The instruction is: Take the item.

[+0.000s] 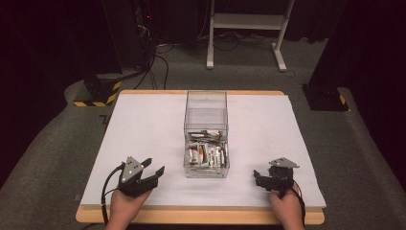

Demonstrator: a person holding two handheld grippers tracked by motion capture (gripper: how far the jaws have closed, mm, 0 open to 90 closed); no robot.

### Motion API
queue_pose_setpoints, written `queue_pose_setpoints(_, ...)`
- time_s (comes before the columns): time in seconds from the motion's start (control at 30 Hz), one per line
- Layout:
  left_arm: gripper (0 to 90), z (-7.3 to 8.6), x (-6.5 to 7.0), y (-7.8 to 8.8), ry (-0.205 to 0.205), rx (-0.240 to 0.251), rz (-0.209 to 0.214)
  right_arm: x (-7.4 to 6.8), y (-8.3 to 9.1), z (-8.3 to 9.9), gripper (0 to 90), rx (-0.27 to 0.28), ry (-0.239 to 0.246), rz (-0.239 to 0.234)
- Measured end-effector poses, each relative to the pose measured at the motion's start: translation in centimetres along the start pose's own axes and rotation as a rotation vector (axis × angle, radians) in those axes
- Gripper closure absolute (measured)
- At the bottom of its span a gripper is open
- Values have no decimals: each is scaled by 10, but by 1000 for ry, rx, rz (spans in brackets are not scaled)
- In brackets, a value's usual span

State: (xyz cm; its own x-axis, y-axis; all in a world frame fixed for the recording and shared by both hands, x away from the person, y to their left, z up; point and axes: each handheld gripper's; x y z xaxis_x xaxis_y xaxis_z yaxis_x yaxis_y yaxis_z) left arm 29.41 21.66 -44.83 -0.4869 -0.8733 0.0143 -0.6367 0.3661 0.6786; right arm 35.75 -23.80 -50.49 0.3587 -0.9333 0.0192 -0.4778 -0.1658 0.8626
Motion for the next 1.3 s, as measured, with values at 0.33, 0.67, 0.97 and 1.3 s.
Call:
queue_pose_setpoints(0.33,424,-5,7,4,-2,23,21,0,0,0,129,0,0,1)
queue_pose_setpoints(0.67,433,-8,13,7,-5,42,31,0,0,0,129,0,0,0)
queue_pose_setpoints(0.97,438,-11,19,8,-20,46,36,0,0,0,129,0,0,1)
queue_pose_setpoints(1.3,446,-14,22,10,-18,64,46,0,0,0,129,0,0,0)
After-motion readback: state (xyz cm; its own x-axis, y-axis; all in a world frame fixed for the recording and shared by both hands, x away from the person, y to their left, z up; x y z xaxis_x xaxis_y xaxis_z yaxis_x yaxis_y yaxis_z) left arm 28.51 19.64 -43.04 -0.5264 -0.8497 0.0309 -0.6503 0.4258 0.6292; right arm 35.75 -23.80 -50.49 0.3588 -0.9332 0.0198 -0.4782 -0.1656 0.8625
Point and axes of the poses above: each handheld gripper's, and its own axes: y roughly backward along the jaws, z roughly out of its underside, x roughly to its right, and after that the axes turned 15 degrees about -x, right-handed
